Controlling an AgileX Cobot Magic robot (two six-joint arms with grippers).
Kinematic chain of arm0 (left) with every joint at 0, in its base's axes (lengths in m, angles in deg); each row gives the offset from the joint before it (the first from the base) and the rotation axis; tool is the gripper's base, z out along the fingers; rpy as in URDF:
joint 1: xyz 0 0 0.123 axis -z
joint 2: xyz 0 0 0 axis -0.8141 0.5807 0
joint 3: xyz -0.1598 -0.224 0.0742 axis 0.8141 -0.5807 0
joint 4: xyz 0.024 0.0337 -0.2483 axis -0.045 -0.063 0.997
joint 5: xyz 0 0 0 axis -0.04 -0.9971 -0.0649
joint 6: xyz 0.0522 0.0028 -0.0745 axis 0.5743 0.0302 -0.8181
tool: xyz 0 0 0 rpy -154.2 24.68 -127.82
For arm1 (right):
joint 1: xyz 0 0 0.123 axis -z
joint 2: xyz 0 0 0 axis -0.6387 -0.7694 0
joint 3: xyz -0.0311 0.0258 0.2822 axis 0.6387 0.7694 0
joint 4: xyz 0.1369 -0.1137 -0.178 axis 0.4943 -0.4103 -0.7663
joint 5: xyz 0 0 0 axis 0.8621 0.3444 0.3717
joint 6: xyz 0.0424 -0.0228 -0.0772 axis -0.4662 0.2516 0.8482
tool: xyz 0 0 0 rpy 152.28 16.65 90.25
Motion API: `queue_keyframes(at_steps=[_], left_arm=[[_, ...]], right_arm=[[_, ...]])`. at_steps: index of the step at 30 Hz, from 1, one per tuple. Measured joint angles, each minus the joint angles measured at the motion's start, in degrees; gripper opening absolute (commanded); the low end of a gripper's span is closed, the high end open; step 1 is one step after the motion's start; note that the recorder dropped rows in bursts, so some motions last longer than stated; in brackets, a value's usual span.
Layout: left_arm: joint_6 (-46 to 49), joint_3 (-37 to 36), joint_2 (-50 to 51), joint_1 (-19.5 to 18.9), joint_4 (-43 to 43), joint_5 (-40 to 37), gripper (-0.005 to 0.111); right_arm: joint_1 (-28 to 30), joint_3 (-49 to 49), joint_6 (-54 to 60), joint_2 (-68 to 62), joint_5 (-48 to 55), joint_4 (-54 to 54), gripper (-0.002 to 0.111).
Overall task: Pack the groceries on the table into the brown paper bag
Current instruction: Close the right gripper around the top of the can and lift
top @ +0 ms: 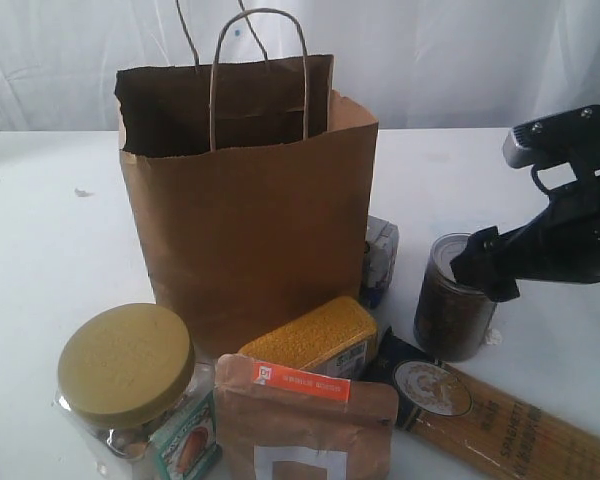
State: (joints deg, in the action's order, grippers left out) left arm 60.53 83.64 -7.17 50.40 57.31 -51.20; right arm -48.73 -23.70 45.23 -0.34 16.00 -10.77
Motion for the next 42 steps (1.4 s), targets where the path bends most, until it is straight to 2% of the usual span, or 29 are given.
queue_keyframes(at_steps=[5,12,21,29,35,42], left_arm=[[0.0,0.0,0.0,0.0,0.0,0.0,0.0],[0.0,0.0,0.0,0.0,0.0,0.0,0.0],[0.0,0.0,0.0,0.0,0.0,0.0,0.0],[0.0,0.0,0.0,0.0,0.0,0.0,0.0],[0.0,0.0,0.0,0.0,0.0,0.0,0.0],[0.0,0.0,0.0,0.0,0.0,0.0,0.0]], right_arm=[[-1.4,0.0,0.5,-3.2,-2.9,1.2,0.103],[-6.9,-1.1,5.0,-6.8,-5.3,1.1,0.103],[-7.0,-1.2,5.5,-12.1,-9.0,0.8,0.101],[-7.0,-3.3,4.7,-12.4,-7.5,0.8,0.071],[-7.0,-3.3,4.6,-12.4,-7.2,0.5,0.062],[-7.0,-5.2,4.5,-12.4,-2.4,-0.8,0.031]])
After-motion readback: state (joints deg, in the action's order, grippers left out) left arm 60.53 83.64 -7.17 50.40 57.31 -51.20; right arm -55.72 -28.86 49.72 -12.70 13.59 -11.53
